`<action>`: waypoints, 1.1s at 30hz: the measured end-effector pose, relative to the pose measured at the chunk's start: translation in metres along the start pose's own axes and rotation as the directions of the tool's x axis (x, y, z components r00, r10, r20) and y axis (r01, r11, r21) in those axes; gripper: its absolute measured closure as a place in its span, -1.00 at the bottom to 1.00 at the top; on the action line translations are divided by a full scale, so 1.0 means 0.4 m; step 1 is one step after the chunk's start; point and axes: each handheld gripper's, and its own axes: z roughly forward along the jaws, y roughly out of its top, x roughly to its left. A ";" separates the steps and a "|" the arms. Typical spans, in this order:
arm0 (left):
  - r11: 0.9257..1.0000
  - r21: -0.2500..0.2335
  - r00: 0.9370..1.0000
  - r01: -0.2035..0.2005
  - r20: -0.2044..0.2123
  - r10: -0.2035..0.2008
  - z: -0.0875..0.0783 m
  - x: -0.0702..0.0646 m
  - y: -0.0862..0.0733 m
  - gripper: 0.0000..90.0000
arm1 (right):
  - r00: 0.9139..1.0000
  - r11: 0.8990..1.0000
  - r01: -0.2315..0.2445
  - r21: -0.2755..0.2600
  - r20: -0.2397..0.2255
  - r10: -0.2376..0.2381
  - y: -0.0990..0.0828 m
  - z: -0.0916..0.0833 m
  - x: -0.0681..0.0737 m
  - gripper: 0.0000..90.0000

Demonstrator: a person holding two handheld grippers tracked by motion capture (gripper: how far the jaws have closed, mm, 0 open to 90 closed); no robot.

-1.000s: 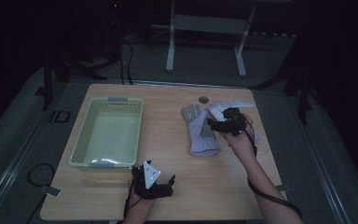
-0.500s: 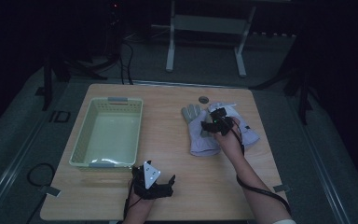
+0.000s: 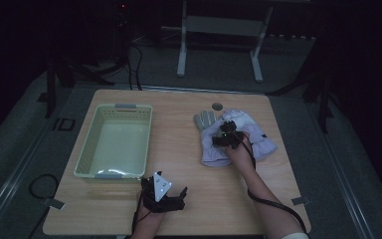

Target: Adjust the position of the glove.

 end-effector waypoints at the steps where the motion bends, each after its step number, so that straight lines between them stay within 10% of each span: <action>1: 1.000 0.000 1.000 0.001 0.000 -0.001 0.000 0.000 0.000 -1.00 | 1.000 1.000 0.005 -0.003 0.002 -0.005 -0.003 0.001 0.001 0.15; 8: 1.000 0.002 1.000 -0.003 -0.001 0.003 0.000 0.000 0.000 -1.00 | 1.000 0.999 0.002 -0.035 -0.005 -0.002 -0.014 0.004 0.005 0.32; 13: 1.000 0.004 1.000 0.001 -0.003 -0.001 0.001 0.000 0.001 -1.00 | 1.000 0.999 -0.002 -0.050 0.008 0.002 -0.016 -0.005 0.024 0.89; 33: 1.000 -0.001 1.000 0.005 -0.003 -0.005 0.000 0.001 0.000 -1.00 | 0.984 0.959 -0.121 -0.257 -0.157 0.082 -0.045 -0.223 0.084 0.93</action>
